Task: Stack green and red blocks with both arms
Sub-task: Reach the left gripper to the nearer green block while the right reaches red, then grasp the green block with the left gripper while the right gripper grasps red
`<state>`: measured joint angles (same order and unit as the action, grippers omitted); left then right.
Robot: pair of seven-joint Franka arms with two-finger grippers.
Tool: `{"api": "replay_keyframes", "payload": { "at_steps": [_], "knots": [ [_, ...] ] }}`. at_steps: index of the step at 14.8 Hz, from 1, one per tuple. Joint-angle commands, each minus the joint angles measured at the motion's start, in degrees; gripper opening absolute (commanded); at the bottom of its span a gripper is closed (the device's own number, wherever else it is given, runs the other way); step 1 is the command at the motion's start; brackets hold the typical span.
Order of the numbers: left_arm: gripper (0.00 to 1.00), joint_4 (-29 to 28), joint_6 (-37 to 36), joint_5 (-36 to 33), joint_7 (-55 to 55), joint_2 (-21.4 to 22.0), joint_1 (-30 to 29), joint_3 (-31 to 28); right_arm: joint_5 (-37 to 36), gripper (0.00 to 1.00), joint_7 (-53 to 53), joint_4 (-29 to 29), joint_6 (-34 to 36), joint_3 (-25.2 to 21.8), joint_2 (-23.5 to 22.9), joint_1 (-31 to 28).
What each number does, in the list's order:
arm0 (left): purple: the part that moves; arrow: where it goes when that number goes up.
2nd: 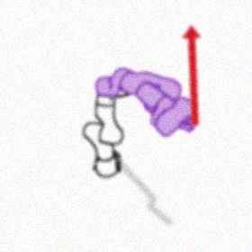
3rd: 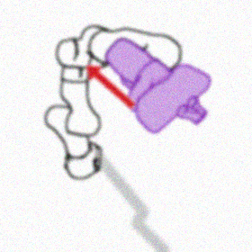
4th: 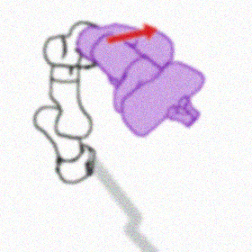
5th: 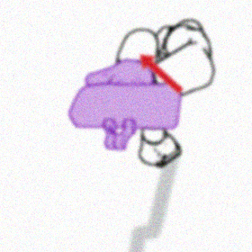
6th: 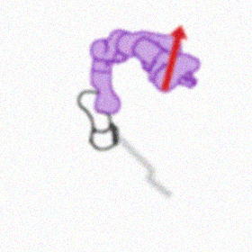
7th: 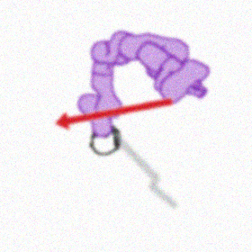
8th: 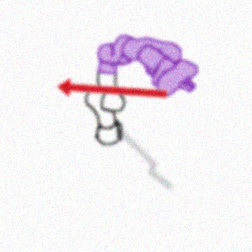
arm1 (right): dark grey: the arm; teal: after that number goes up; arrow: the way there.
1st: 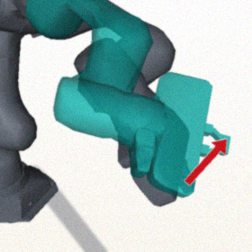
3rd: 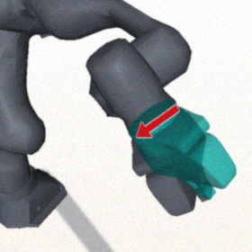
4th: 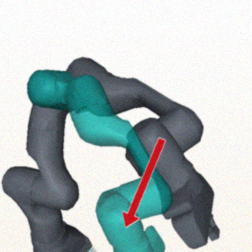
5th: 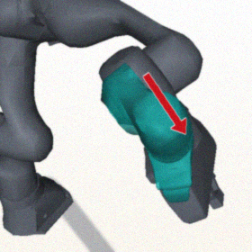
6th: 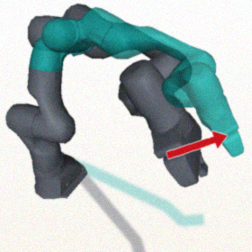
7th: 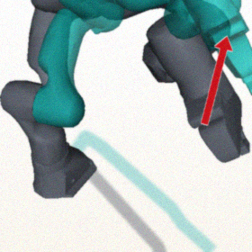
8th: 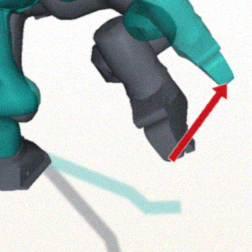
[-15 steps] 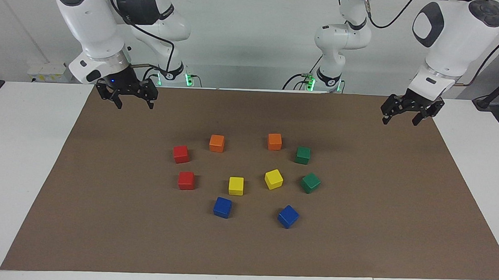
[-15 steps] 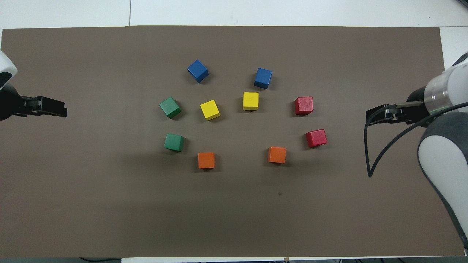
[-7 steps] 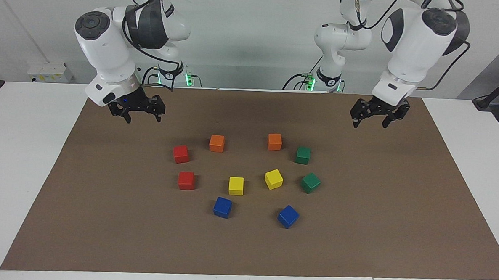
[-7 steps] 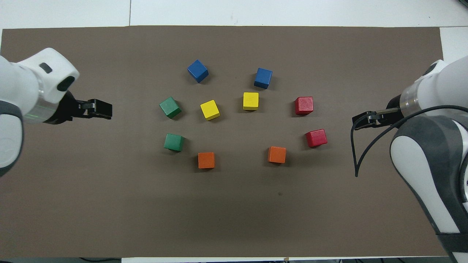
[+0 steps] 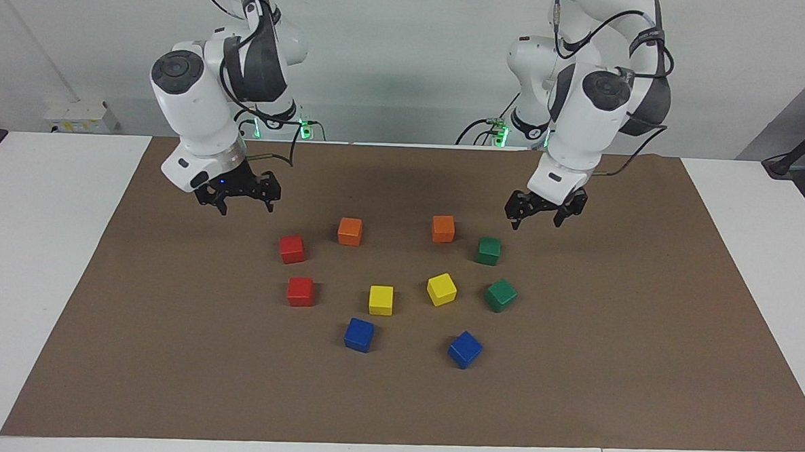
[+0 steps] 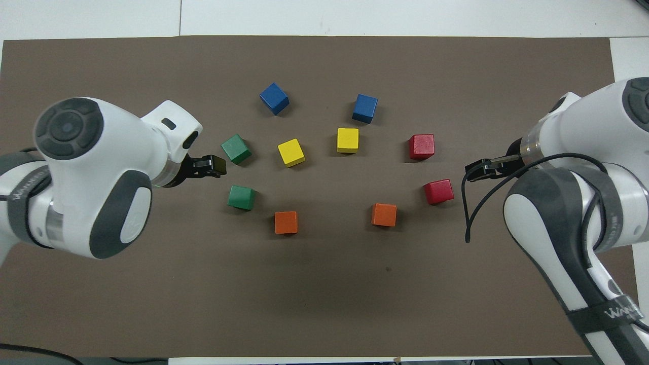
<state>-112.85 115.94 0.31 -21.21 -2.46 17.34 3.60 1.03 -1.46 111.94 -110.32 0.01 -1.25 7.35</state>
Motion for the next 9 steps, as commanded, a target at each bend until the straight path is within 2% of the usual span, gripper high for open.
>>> {"api": "replay_keyframes", "payload": {
  "at_steps": [1, 6, 9],
  "knots": [
    [1.00, -3.9, 5.1, 0.3, -0.5, -0.7, 1.9, -0.9, -0.1, 1.00, 0.0, 0.8, -3.8, 0.0, -2.3, 0.6],
    [1.00, -5.6, 8.6, 1.1, 2.6, -4.4, 3.9, -0.8, -0.1, 1.00, -2.4, 1.6, -7.7, 0.0, -4.6, 2.2],
    [1.00, -7.6, 11.6, 2.5, 2.4, -4.8, 4.5, -0.9, -0.1, 1.00, -3.3, 3.5, -9.8, 0.0, -5.3, 2.3]
  ]
}}
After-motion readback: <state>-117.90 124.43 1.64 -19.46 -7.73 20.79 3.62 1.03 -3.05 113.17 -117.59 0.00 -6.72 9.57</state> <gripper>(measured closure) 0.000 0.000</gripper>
